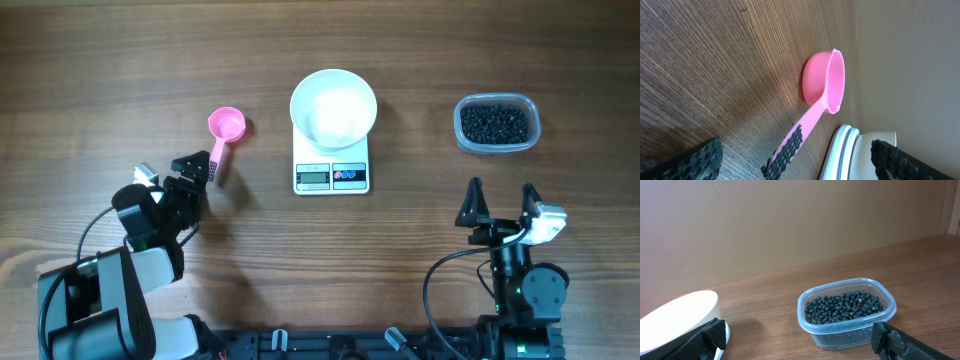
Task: Scoop item into bowl and weigh 150g on scale
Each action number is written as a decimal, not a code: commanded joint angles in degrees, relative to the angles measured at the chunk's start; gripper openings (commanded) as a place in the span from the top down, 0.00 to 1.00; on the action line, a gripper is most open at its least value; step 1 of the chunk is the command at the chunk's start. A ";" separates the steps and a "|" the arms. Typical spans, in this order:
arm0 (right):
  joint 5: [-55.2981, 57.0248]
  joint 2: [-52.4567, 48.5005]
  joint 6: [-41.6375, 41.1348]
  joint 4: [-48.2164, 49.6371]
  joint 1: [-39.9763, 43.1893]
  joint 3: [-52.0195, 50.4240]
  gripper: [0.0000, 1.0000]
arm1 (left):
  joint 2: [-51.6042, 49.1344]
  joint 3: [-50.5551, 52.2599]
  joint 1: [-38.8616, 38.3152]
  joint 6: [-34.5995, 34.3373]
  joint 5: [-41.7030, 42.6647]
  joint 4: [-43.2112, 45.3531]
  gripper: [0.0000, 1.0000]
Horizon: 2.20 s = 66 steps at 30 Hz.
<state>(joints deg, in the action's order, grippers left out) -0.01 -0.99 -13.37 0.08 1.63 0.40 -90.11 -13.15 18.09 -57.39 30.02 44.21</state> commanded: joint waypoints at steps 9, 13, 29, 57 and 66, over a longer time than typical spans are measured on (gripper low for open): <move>-0.13 0.57 -0.17 0.26 0.17 -0.09 0.00 | -1.84 0.72 -0.35 -0.33 -2.47 -3.02 0.00; -0.11 0.57 -0.20 0.26 0.17 -0.09 0.00 | -1.84 0.72 -0.35 -0.33 -2.47 -4.22 0.00; -0.11 0.57 -0.17 0.26 0.17 -0.09 0.00 | -1.84 0.70 -0.37 0.33 4.04 -5.44 0.07; -0.11 0.57 -0.17 0.26 0.17 -0.09 0.00 | -1.97 0.61 -0.37 -0.09 1.20 -1.42 0.24; -0.11 0.57 -0.17 0.26 0.17 -0.09 0.00 | -2.08 -3.43 -4.04 -0.11 0.87 -1.53 0.14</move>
<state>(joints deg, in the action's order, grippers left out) -0.01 -0.99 -13.37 0.08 1.61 0.40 -91.20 -14.28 15.99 -57.78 32.18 42.85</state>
